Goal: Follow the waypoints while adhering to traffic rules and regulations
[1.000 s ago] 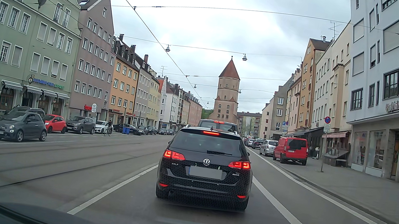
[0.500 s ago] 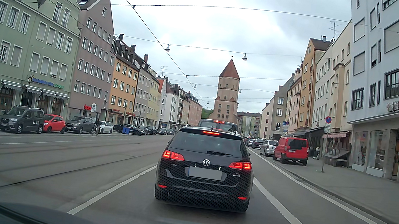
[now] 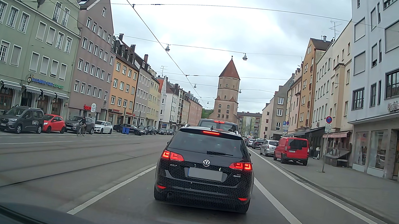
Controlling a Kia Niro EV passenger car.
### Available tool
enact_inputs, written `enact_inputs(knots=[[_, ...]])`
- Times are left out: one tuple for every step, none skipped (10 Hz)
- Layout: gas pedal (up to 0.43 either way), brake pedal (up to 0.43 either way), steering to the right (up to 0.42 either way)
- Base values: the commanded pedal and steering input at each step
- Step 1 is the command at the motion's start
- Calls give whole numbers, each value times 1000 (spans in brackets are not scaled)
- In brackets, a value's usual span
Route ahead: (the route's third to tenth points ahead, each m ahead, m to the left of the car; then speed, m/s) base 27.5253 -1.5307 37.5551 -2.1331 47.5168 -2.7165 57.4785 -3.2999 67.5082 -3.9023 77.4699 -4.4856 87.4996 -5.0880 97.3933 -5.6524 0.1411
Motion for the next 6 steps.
enact_inputs(knots=[[0,146,-4],[0,146,-4],[0,146,-4],[0,152,-4],[0,152,-4],[0,152,-4]])
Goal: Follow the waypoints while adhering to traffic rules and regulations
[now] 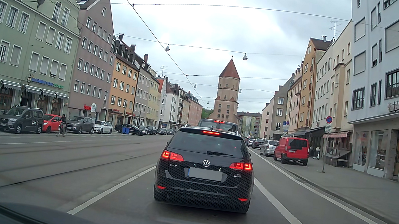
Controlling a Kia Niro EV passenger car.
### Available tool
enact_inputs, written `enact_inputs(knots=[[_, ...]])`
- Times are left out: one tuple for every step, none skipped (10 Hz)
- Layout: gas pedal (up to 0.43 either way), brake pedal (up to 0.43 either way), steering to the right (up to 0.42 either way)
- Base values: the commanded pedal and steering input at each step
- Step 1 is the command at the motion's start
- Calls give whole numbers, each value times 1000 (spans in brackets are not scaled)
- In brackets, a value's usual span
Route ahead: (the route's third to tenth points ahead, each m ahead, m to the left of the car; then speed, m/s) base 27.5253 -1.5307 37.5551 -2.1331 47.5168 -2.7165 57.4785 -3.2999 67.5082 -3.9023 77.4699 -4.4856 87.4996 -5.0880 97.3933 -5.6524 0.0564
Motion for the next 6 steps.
enact_inputs(knots=[[0,152,-4],[0,159,-4],[0,159,-4],[0,165,-4],[0,171,-4],[0,177,-4]])
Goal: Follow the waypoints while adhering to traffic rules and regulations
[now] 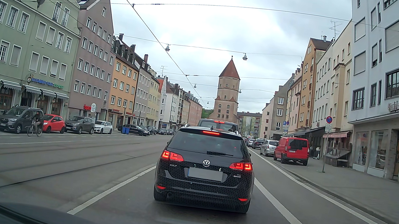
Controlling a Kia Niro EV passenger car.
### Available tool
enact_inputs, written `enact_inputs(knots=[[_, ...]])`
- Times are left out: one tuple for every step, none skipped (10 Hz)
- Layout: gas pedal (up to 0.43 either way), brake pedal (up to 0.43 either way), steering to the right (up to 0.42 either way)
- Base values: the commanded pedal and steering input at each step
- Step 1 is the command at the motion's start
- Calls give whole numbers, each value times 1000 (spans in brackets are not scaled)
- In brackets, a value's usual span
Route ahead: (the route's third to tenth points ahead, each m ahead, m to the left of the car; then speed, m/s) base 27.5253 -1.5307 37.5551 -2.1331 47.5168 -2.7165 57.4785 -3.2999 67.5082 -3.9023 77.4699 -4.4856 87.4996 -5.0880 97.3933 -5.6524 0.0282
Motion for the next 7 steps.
enact_inputs(knots=[[0,183,-4],[0,189,-4],[0,195,-4],[0,195,-4],[0,195,-4],[0,195,-4],[0,201,-4]])
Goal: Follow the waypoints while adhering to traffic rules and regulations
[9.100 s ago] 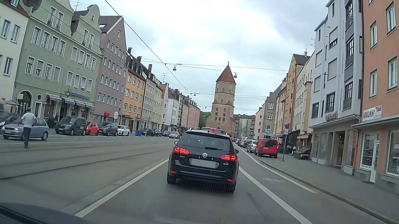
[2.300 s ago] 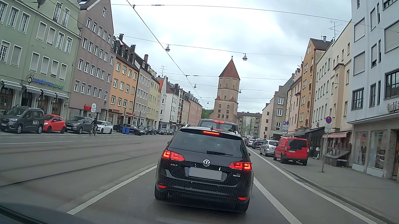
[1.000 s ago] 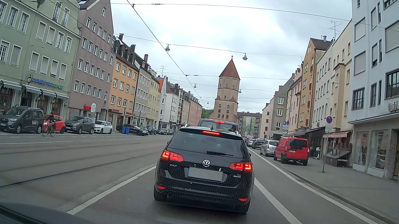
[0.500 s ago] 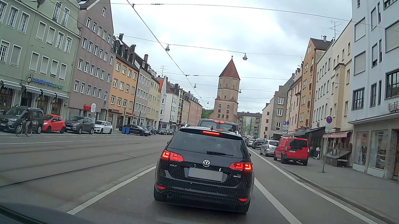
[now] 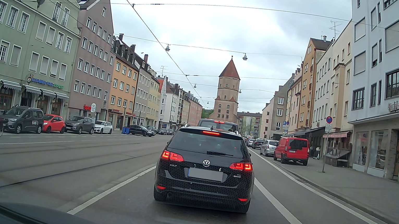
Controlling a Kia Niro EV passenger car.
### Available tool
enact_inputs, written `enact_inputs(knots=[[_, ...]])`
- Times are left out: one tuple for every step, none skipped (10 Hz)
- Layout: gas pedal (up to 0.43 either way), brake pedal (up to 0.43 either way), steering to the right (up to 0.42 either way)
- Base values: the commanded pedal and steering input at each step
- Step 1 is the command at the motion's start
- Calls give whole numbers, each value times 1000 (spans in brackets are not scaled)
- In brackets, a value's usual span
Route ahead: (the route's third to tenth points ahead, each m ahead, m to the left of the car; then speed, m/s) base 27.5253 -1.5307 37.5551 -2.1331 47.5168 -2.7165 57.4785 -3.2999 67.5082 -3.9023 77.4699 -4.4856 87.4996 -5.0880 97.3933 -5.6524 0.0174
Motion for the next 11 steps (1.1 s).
enact_inputs(knots=[[0,201,-4],[0,201,-4],[0,201,-4],[0,201,-4],[0,201,-4],[0,207,-4],[0,207,-4],[0,207,-4],[0,207,-4],[0,207,-4],[0,207,-4]])
